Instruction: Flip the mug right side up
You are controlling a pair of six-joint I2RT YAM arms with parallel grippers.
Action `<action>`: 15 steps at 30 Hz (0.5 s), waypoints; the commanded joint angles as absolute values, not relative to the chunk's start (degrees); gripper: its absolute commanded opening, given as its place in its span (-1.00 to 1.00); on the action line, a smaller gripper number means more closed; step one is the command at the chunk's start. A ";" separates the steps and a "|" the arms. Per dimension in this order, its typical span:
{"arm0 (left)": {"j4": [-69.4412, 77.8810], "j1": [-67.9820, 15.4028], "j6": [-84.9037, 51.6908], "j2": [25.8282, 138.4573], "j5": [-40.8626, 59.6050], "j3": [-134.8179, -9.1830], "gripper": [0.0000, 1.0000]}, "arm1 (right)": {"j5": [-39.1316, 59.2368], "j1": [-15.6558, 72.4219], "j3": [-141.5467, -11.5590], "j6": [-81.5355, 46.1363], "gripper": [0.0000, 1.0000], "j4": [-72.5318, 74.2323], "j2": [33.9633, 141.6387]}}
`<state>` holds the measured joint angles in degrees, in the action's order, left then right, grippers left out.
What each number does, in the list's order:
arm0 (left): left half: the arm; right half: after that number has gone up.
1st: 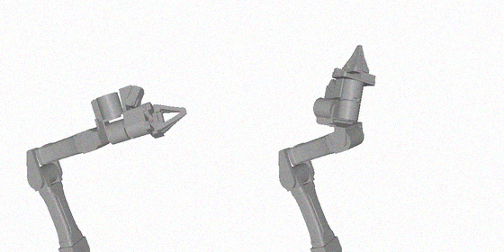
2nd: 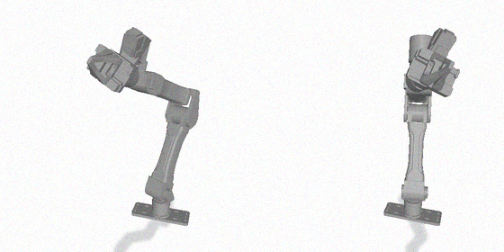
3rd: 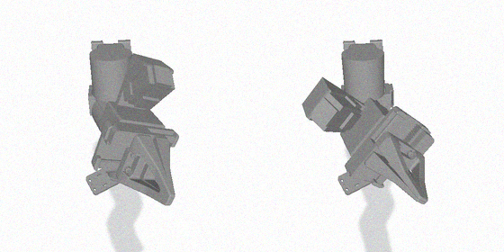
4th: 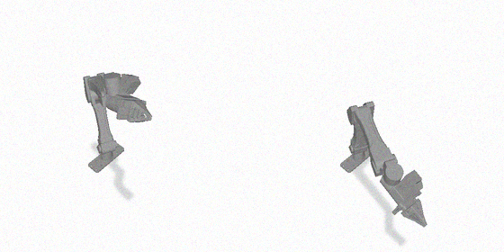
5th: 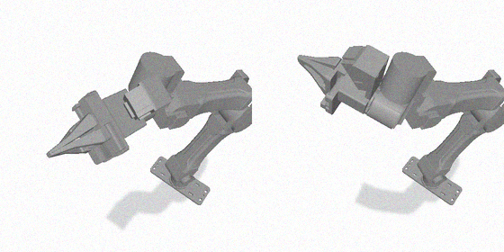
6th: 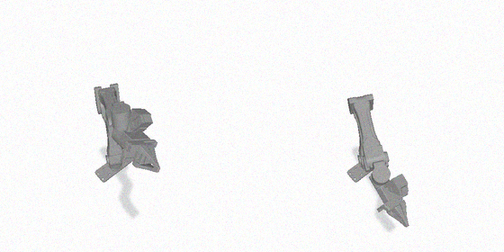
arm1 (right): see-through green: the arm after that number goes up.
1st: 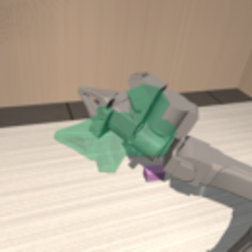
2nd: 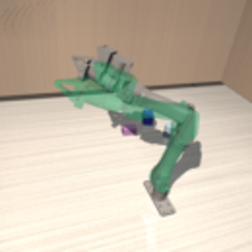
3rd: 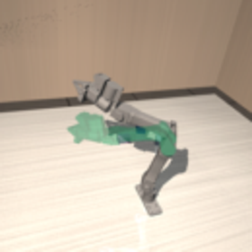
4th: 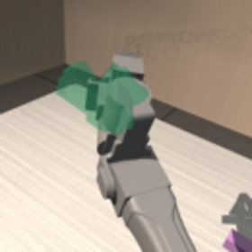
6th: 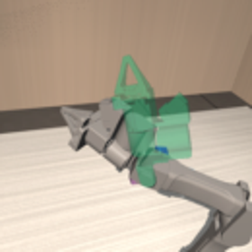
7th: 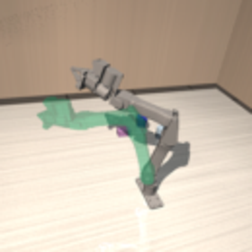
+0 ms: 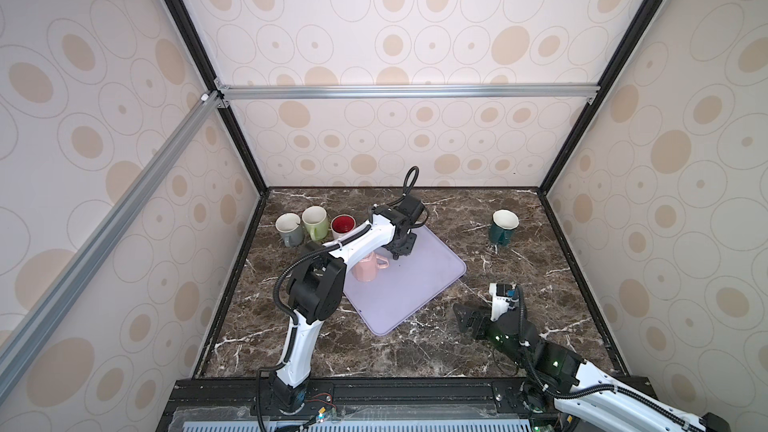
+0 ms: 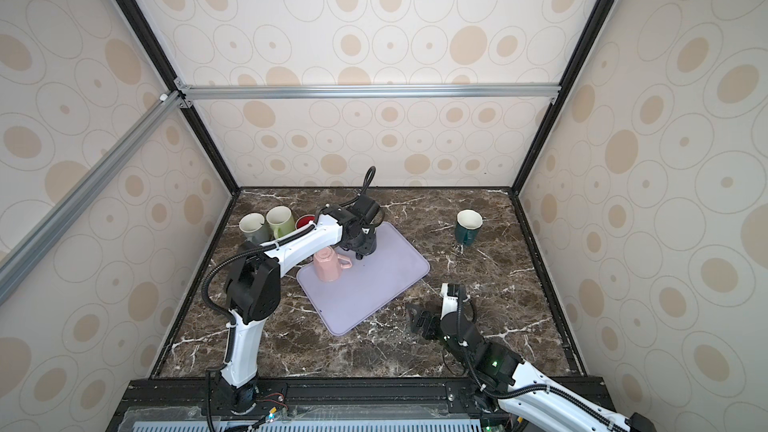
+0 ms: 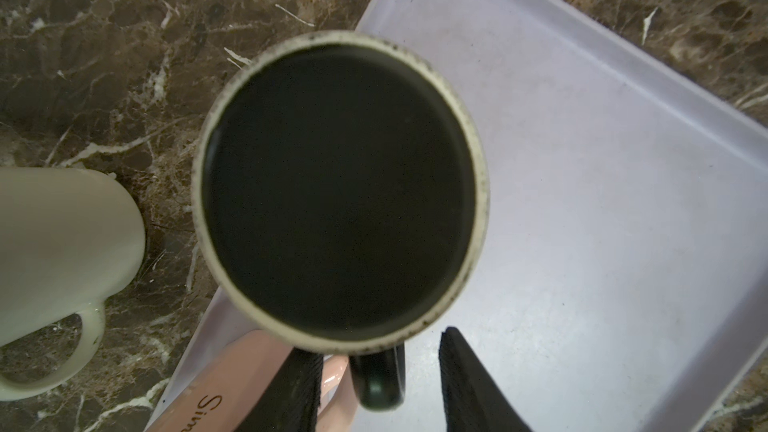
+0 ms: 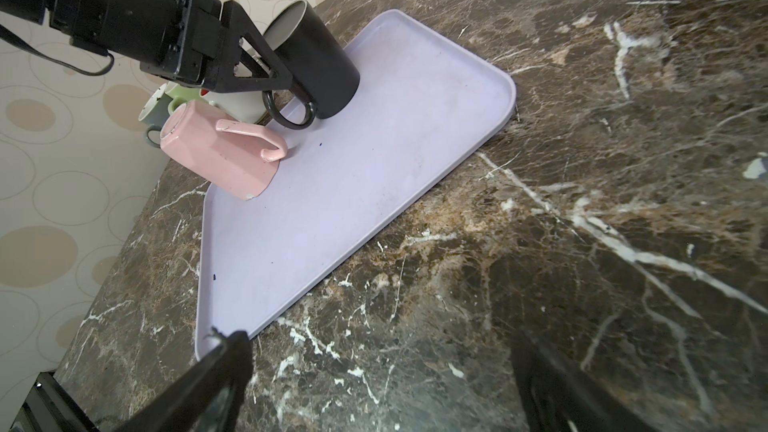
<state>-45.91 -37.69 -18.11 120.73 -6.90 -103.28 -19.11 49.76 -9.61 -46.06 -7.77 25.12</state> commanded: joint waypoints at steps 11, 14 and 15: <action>-49.83 -38.22 -18.81 123.94 -9.76 -105.51 -0.38 | -20.61 49.57 -8.18 -47.58 0.99 -9.84 22.94; -49.86 -38.17 -18.78 124.15 -9.58 -105.81 -0.40 | -20.33 49.58 -8.08 -47.86 0.99 -9.84 22.87; -49.96 -38.18 -18.77 124.19 -9.65 -105.98 -0.40 | -20.28 49.57 -7.92 -47.90 0.99 -9.84 22.85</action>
